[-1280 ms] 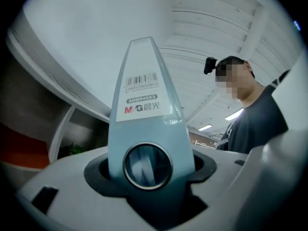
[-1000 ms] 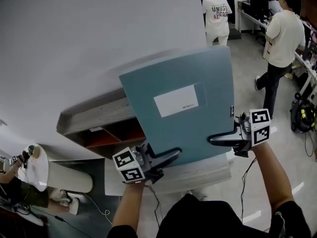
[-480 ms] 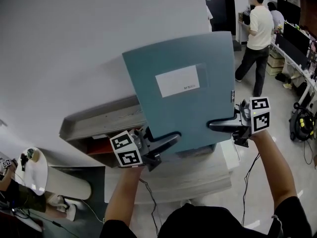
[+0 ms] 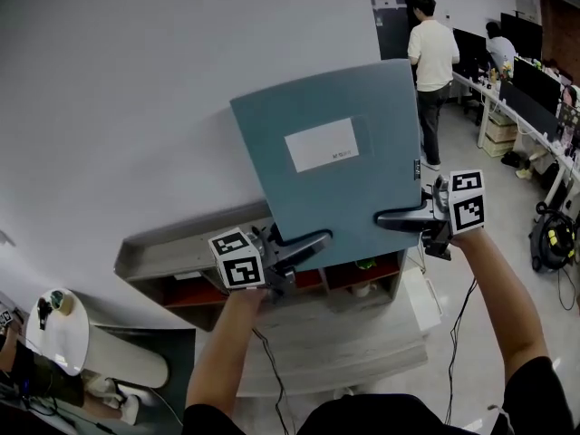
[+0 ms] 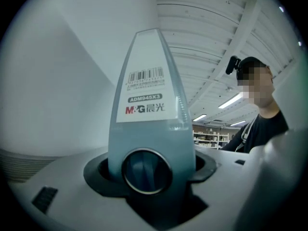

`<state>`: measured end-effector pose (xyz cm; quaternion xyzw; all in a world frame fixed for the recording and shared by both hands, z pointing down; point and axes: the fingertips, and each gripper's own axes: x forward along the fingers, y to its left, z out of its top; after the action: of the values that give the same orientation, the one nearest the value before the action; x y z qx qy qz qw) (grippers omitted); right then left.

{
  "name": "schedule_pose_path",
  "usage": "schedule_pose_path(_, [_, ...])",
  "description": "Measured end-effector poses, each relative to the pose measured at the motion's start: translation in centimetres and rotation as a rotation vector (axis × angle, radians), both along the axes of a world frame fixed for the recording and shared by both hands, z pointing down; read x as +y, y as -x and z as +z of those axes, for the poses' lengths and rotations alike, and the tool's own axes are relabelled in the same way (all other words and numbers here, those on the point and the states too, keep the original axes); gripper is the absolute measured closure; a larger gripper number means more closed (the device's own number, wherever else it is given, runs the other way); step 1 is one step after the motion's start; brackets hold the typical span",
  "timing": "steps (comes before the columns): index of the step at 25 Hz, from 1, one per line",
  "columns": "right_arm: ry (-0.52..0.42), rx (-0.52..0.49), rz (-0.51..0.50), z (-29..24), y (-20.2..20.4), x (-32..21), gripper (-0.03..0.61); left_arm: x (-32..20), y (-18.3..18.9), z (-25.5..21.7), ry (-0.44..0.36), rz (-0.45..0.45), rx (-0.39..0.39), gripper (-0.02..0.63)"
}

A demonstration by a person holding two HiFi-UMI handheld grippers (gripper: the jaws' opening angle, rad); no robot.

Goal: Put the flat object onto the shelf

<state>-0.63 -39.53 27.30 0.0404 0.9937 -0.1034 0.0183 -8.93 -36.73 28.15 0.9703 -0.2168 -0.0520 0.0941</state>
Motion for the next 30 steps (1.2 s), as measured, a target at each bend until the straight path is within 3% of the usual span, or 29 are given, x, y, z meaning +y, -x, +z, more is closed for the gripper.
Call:
schedule_pose_path(8, [-0.006, -0.007, 0.006, -0.8, 0.9, -2.1, 0.27, -2.1, 1.0, -1.0, -0.024, -0.007, -0.017, 0.311])
schedule_pose_path(12, [0.023, 0.003, 0.011, -1.8, 2.6, -6.2, 0.268, -6.3, 2.6, -2.0, -0.001, -0.001, -0.019, 0.311])
schedule_pose_path(19, [0.046, 0.022, 0.032, -0.8, 3.3, -8.7, 0.254, -8.5, 3.4, -1.0, 0.03, -0.011, -0.031, 0.31])
schedule_pose_path(25, [0.108, 0.071, 0.05, 0.2, 4.0, -10.3, 0.241, -9.7, 4.1, -0.1, 0.064, -0.024, 0.01, 0.307])
schedule_pose_path(30, [0.047, 0.15, 0.057, 0.9, 4.6, -10.2, 0.236, -10.1, 4.5, 1.2, 0.068, -0.025, -0.024, 0.298])
